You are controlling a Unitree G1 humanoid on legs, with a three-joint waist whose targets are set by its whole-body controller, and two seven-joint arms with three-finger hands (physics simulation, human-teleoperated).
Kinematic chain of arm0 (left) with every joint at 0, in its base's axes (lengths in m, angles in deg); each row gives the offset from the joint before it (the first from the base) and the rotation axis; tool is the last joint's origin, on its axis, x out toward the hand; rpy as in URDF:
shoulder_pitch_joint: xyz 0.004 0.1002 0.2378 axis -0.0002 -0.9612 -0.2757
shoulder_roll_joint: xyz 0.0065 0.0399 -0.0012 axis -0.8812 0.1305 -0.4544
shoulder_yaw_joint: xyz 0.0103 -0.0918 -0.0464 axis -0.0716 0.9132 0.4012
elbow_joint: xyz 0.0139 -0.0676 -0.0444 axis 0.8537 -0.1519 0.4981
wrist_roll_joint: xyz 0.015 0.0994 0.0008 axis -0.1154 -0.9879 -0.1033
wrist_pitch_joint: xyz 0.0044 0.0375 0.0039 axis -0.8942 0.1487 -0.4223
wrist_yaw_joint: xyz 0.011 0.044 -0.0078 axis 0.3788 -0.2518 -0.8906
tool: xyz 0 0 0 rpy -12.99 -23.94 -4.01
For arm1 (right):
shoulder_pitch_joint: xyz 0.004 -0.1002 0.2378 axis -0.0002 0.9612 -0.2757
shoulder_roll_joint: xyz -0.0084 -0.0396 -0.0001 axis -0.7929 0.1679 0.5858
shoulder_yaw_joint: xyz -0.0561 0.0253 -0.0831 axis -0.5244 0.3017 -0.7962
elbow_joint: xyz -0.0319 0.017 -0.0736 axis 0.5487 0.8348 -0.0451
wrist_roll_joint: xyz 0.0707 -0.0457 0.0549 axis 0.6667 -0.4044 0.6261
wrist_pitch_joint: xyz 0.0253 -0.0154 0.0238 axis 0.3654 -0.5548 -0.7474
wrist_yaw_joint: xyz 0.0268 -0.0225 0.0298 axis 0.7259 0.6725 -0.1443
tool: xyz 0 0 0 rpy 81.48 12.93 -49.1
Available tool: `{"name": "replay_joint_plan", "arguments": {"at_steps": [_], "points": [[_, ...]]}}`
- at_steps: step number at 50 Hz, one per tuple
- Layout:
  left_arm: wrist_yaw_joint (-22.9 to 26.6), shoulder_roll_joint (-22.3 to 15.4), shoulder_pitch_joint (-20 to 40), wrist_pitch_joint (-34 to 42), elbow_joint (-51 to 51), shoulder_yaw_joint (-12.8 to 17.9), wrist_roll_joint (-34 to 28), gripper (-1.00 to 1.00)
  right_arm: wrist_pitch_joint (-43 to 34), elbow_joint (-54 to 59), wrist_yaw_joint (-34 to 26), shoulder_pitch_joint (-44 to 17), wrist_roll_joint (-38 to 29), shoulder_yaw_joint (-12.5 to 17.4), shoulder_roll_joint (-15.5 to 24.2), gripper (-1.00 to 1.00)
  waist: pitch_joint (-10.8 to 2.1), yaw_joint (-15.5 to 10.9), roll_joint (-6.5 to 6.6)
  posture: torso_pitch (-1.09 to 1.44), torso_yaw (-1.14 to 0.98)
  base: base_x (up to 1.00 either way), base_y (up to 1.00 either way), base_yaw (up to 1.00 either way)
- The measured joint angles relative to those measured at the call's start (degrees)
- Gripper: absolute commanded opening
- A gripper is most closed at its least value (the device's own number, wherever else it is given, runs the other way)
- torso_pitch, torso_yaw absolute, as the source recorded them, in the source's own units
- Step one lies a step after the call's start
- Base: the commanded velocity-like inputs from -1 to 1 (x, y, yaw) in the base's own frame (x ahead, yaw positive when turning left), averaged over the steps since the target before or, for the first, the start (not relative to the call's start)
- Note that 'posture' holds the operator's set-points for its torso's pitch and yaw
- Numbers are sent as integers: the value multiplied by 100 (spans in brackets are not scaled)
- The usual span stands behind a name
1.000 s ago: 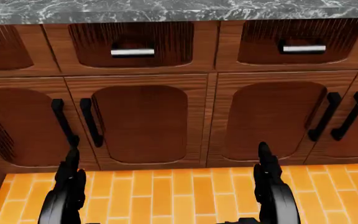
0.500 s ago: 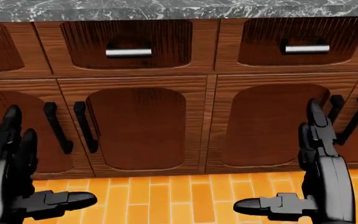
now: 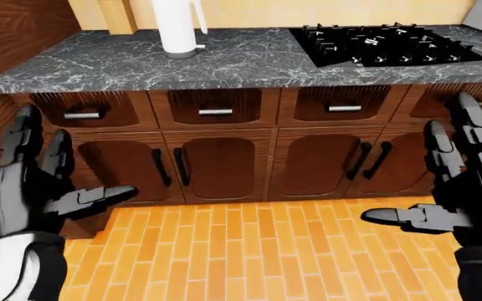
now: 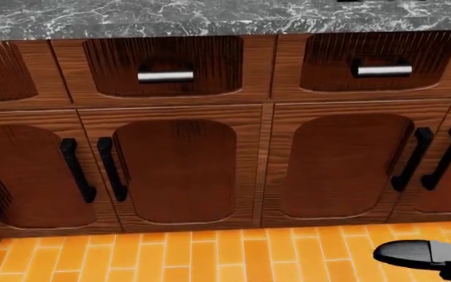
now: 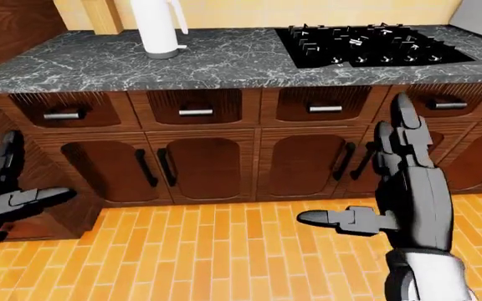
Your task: Close the lid of the electric kettle.
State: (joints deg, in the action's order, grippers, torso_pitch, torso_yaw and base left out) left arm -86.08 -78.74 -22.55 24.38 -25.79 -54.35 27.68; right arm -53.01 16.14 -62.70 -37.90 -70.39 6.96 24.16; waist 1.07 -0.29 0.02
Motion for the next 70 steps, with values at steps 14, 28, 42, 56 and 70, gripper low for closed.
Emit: {"name": "replay_joint_plan", "arguments": {"at_steps": [14, 28, 42, 56, 70], "points": [[-374, -936, -6, 486, 67, 1501, 1110, 100, 631, 73, 2596, 1180, 3583, 920, 2228, 100, 183, 1, -55, 0, 0, 0, 0, 0], [-332, -1214, -267, 336, -266, 2198, 1452, 100, 330, 107, 1942, 1266, 3482, 1827, 1719, 100, 203, -8, -45, 0, 0, 0, 0, 0], [-287, -1163, -288, 364, -209, 2104, 1431, 100, 148, 116, 1487, 1122, 3040, 1849, 1396, 100, 178, 18, -20, 0, 0, 0, 0, 0], [-208, -1077, -287, 364, -242, 1962, 1339, 100, 140, 153, 1159, 1118, 2379, 1637, 1324, 100, 123, 57, 39, 0, 0, 0, 8, 0], [-116, -1020, -301, 176, -378, 1936, 1106, 100, 161, 113, 1186, 1111, 2409, 1550, 1306, 100, 165, 25, 114, 0, 0, 0, 24, 0]]}}
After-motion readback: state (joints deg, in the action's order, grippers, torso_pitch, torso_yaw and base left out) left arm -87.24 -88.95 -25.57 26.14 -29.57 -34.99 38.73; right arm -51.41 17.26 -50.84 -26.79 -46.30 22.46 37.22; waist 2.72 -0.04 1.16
